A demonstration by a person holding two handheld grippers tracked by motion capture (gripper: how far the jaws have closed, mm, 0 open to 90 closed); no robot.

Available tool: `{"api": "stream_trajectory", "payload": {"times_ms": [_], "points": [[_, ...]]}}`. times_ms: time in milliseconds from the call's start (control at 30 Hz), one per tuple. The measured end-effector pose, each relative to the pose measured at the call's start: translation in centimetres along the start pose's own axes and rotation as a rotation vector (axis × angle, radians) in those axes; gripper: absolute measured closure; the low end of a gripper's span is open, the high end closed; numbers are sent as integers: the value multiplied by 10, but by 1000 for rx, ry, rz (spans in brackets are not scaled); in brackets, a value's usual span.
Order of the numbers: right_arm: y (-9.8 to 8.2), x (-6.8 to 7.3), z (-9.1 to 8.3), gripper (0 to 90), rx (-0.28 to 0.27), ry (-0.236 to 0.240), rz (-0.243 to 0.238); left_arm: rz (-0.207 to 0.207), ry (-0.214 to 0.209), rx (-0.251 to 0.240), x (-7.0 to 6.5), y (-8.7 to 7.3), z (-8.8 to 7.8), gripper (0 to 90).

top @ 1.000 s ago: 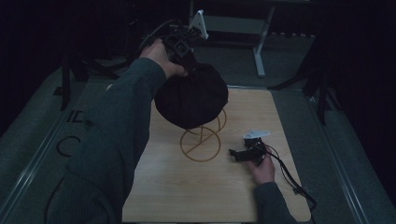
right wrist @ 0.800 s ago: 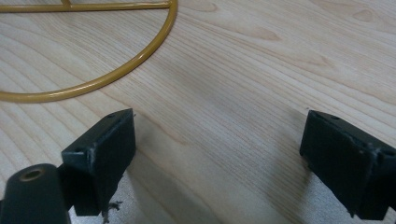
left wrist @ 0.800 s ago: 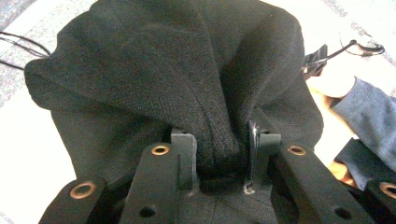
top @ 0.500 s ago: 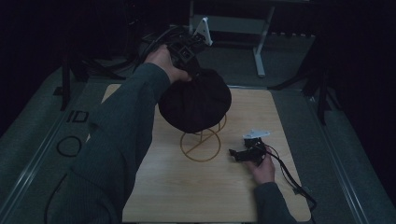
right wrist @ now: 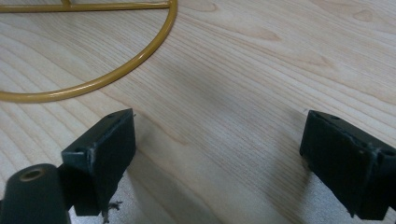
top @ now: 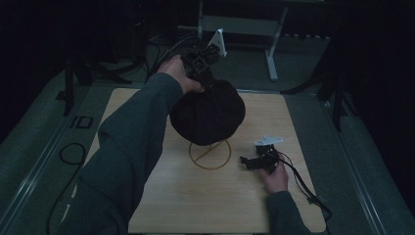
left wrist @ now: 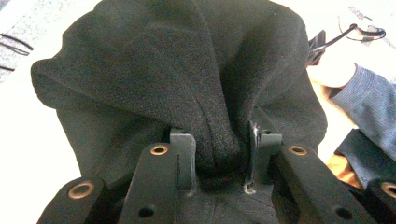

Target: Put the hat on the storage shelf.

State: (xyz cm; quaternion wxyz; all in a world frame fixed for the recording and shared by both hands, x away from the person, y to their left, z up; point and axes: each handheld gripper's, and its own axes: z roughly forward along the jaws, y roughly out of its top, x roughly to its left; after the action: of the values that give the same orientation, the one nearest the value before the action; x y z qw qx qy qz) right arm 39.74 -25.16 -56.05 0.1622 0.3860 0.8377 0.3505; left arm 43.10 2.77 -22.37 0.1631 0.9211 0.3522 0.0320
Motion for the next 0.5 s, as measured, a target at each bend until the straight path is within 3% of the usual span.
{"api": "stream_trajectory", "payload": {"times_ms": [500], "points": [[0,0,0,102,0,0,0,10,-17,23,-2,-3,16,689]]}}
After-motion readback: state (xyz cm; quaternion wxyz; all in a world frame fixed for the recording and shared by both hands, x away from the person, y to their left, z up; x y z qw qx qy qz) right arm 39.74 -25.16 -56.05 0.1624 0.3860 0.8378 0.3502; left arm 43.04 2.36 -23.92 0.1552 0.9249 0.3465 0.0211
